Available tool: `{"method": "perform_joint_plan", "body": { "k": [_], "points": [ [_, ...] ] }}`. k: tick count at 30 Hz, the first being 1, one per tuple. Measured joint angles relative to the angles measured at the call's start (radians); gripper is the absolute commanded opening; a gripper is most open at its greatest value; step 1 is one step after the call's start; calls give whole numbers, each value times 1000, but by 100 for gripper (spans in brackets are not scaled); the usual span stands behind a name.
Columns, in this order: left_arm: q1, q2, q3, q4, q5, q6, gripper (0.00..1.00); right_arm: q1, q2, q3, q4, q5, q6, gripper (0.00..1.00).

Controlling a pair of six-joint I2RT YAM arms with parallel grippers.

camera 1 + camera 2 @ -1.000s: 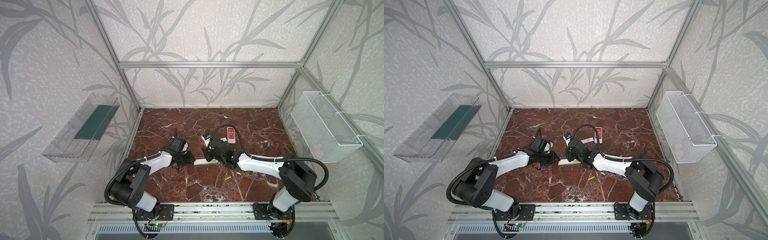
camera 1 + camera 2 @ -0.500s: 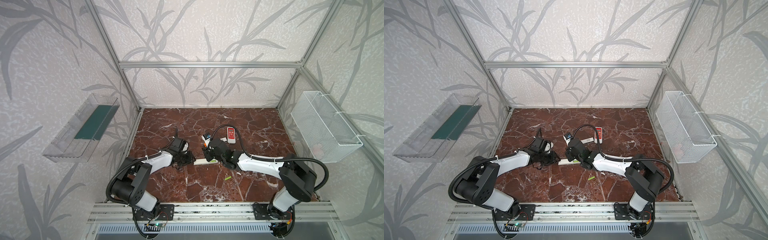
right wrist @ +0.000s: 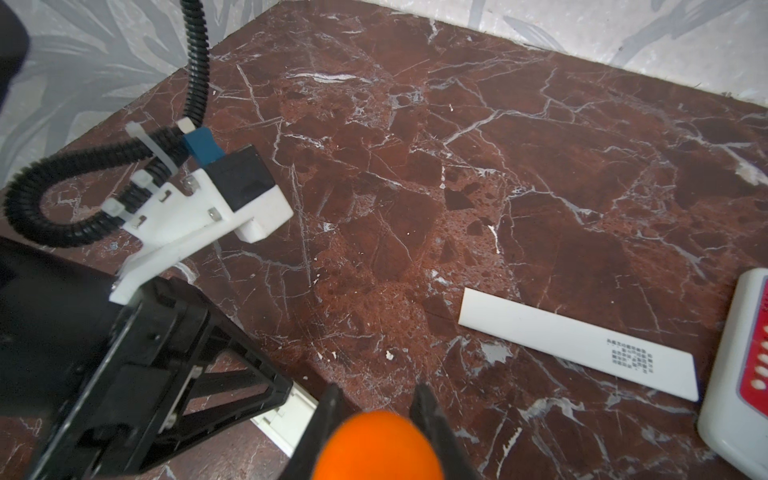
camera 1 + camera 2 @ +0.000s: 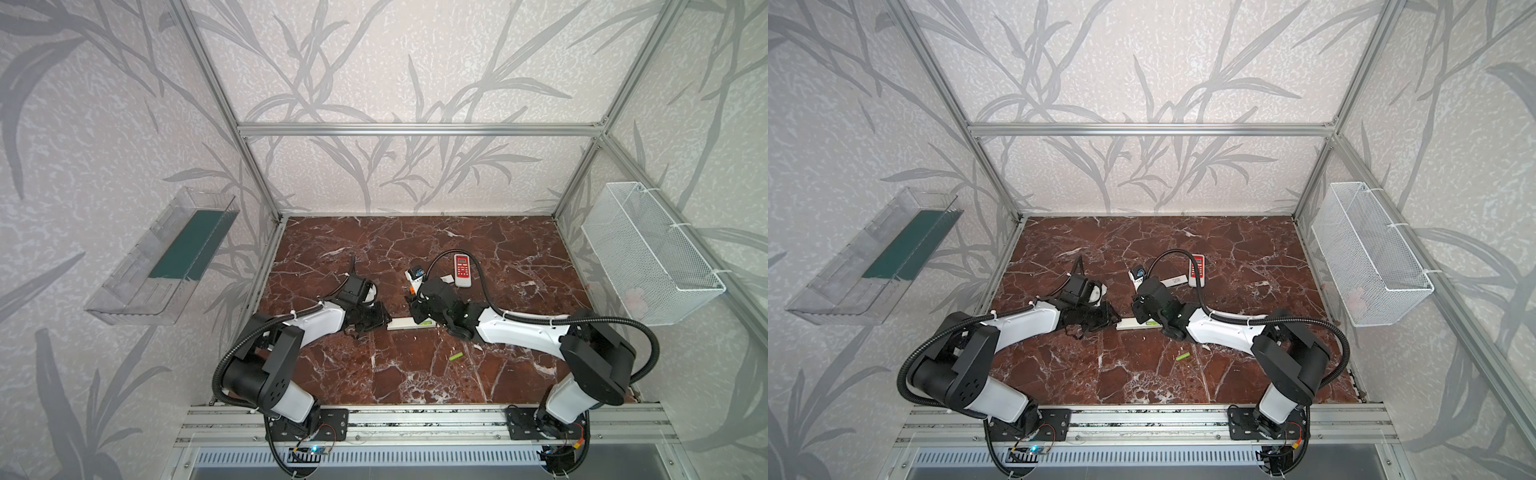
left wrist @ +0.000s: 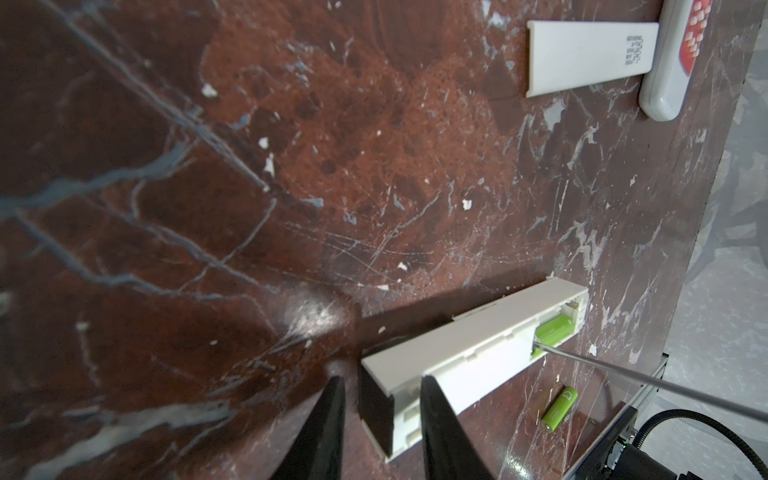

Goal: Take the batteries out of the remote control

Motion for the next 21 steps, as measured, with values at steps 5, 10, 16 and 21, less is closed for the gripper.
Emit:
{"method": "perform_joint_plan", "body": {
  "k": [5, 10, 16, 21],
  "points": [
    [0, 0, -7, 12, 3, -16, 31, 2, -2, -3, 2, 6, 7, 0],
    [1, -2, -24, 44, 17, -39, 30, 6, -2, -3, 2, 18, 12, 0],
    [0, -4, -41, 79, 27, -71, 28, 12, -2, -4, 2, 35, 26, 0],
    [-4, -5, -52, 103, 32, -95, 28, 15, -2, -4, 2, 46, 34, 0]
  ]
}}
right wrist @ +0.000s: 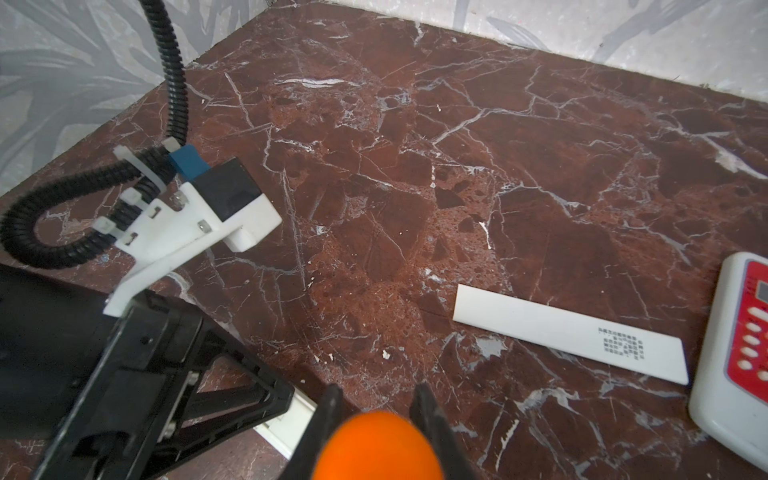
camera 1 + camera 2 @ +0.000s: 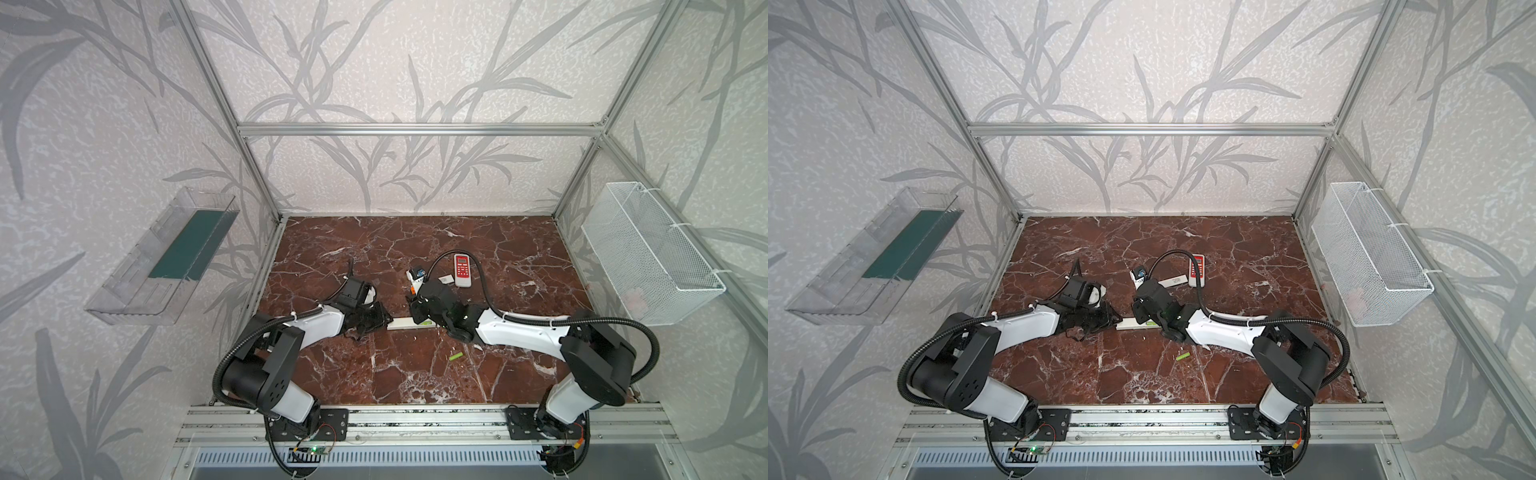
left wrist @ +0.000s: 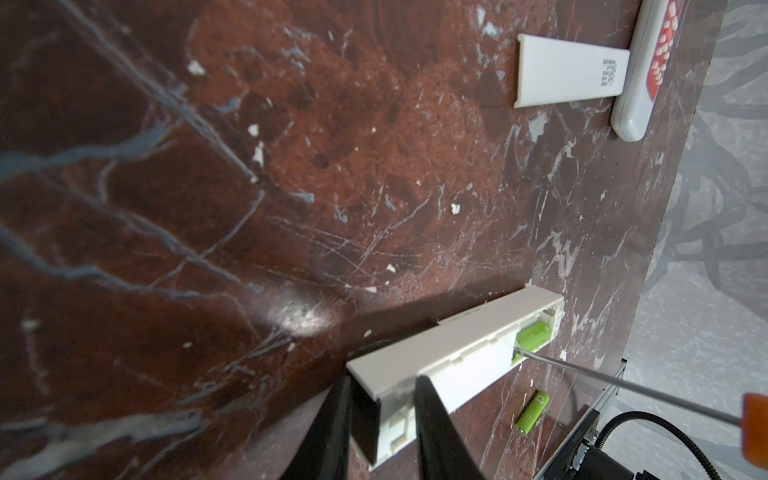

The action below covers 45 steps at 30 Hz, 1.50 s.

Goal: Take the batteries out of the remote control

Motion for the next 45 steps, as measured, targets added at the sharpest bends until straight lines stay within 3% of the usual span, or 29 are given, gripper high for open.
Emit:
{"method": "perform_joint_plan", "body": {
  "k": [45],
  "points": [
    [-3, -4, -24, 43, 4, -29, 27, 22, -14, 2, -39, 35, 24, 0]
  ]
}}
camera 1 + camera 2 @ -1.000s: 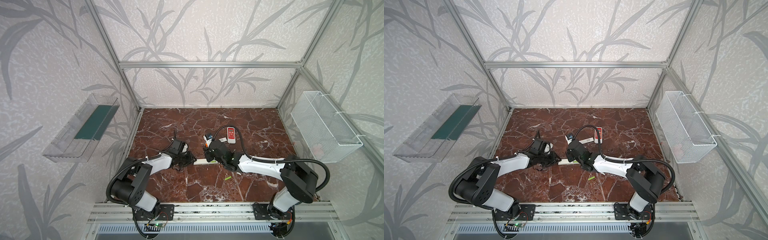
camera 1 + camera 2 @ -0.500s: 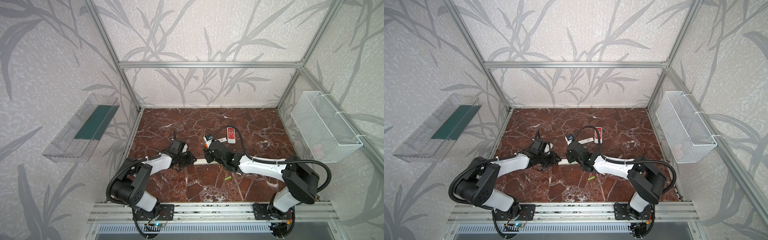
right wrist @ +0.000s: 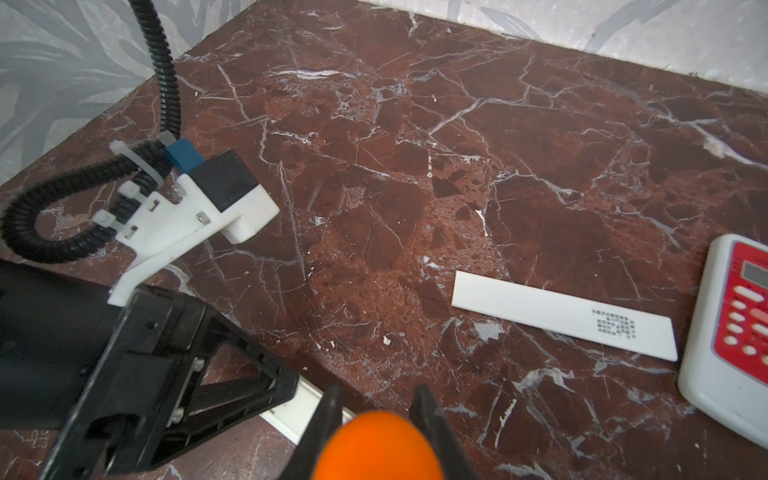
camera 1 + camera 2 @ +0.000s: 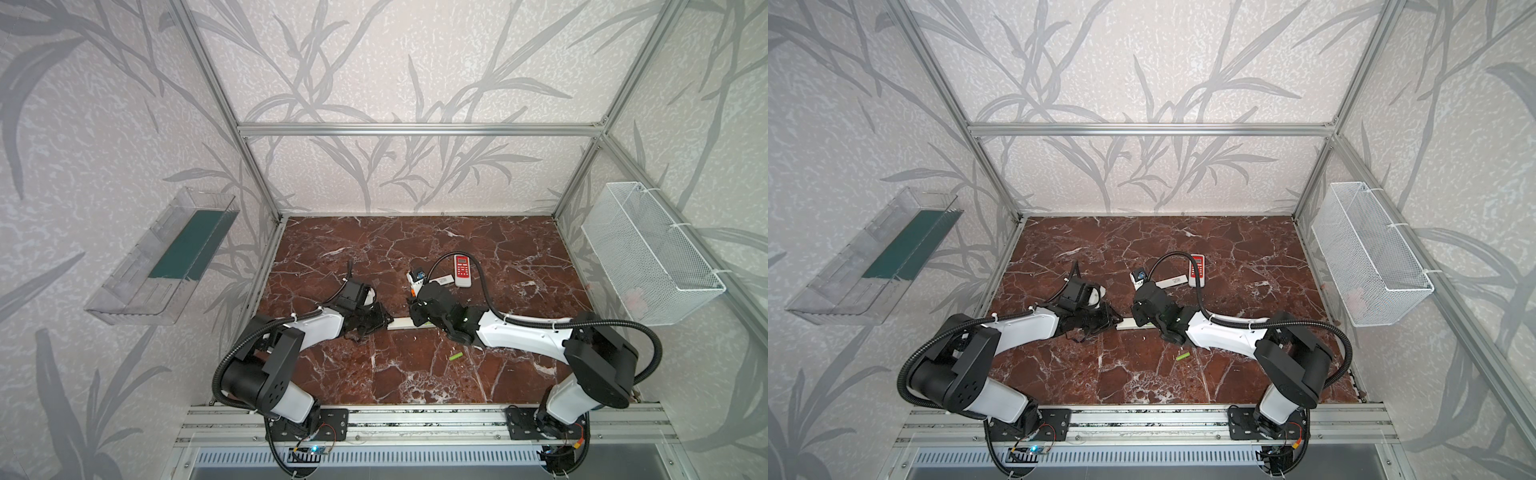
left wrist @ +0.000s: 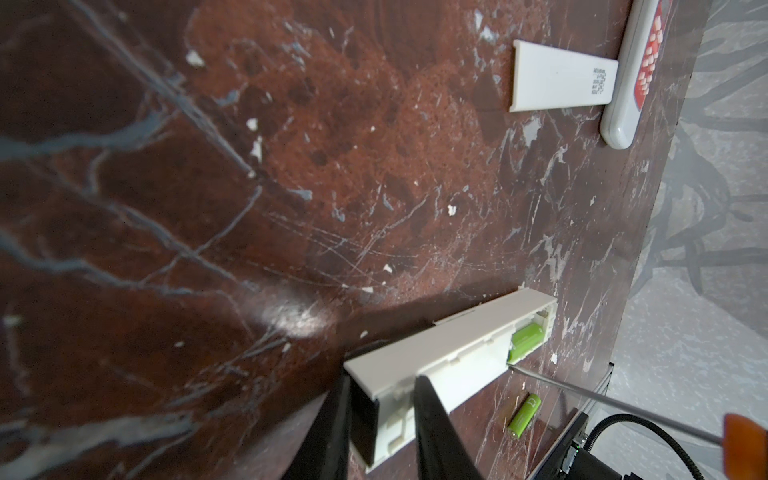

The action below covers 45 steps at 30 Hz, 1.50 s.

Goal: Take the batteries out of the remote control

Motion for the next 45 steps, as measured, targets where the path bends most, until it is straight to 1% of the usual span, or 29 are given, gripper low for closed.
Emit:
{"method": "perform_joint_plan", "body": {
  "k": [15, 22, 31, 36, 43, 45],
  "points": [
    [0, -2, -8, 13, 0, -4, 27, 4, 33, 26, 9, 16, -7, 0],
    [0, -2, -8, 13, 0, -3, 27, 43, 37, 23, 15, 68, -42, 0],
    [0, -2, -8, 13, 1, -3, 27, 56, 40, 11, 39, 105, -64, 0],
    [0, -2, -8, 16, 0, -3, 27, 56, 41, -19, 95, 124, -20, 0],
    [0, -2, -10, 19, 0, -3, 27, 27, 34, -68, 174, 122, 98, 0],
    [-1, -5, -14, 23, 0, -3, 27, 20, 34, -69, 177, 116, 112, 0]
  ]
}}
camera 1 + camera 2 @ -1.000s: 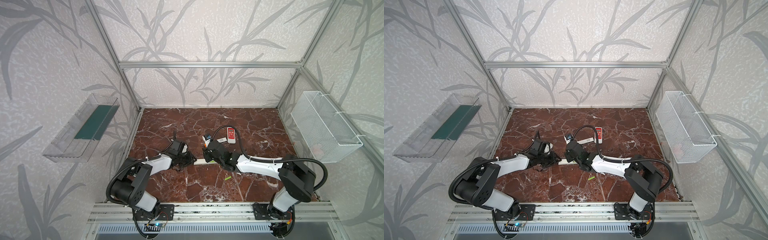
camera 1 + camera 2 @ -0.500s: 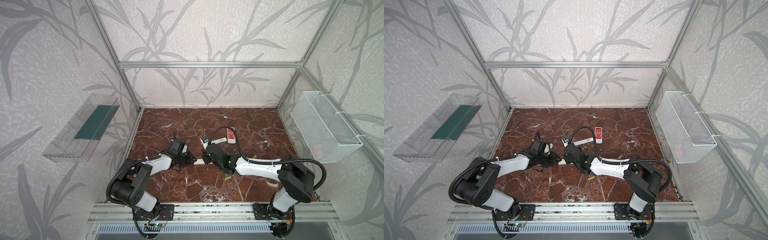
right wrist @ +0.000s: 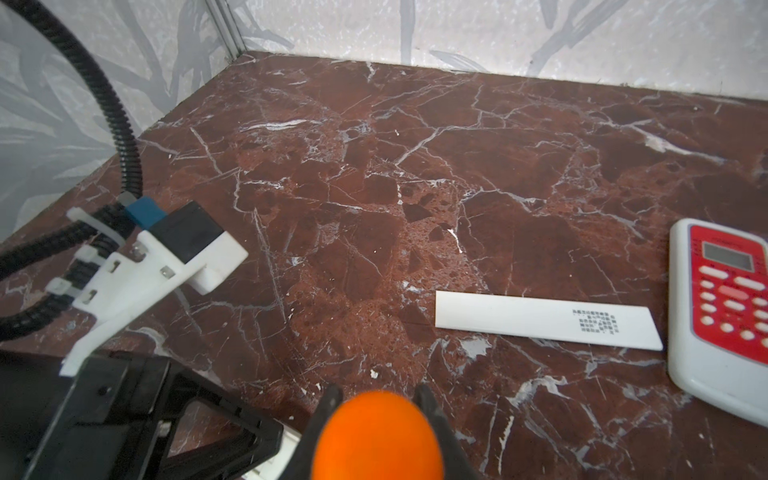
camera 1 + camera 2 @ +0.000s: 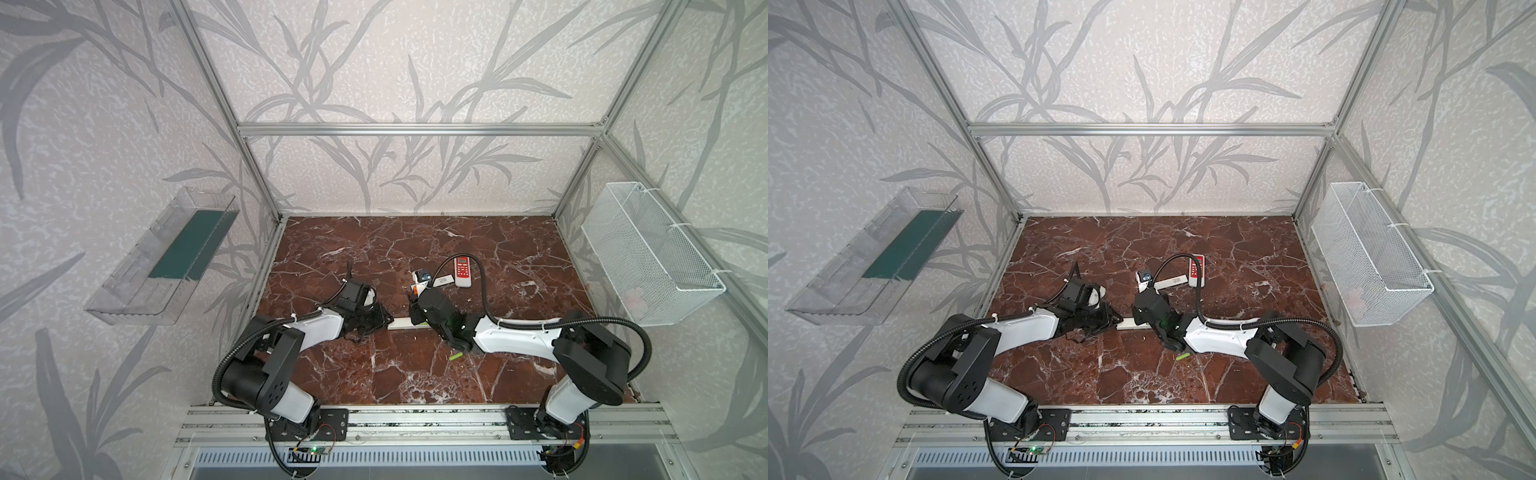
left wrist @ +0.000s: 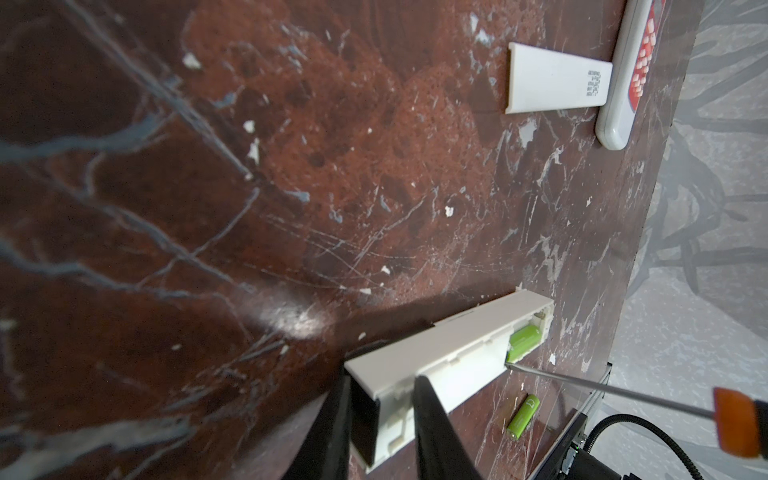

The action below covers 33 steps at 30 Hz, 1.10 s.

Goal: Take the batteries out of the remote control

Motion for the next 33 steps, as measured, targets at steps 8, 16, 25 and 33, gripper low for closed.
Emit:
{"method": "perform_joint_plan", "body": {
  "k": [8, 16, 25, 33],
  "points": [
    [-1, -9, -22, 30, 1, -4, 27, 63, 45, 98, -120, 20, -130, 0],
    [-6, -11, -28, 40, 5, -4, 27, 119, 134, 201, -202, 44, -284, 0],
    [-6, -9, -28, 42, 8, -11, 27, 129, 178, 253, -244, 45, -344, 0],
    [-3, 0, -35, 64, 26, -23, 27, 126, 227, 307, -283, 52, -378, 0]
  ]
}}
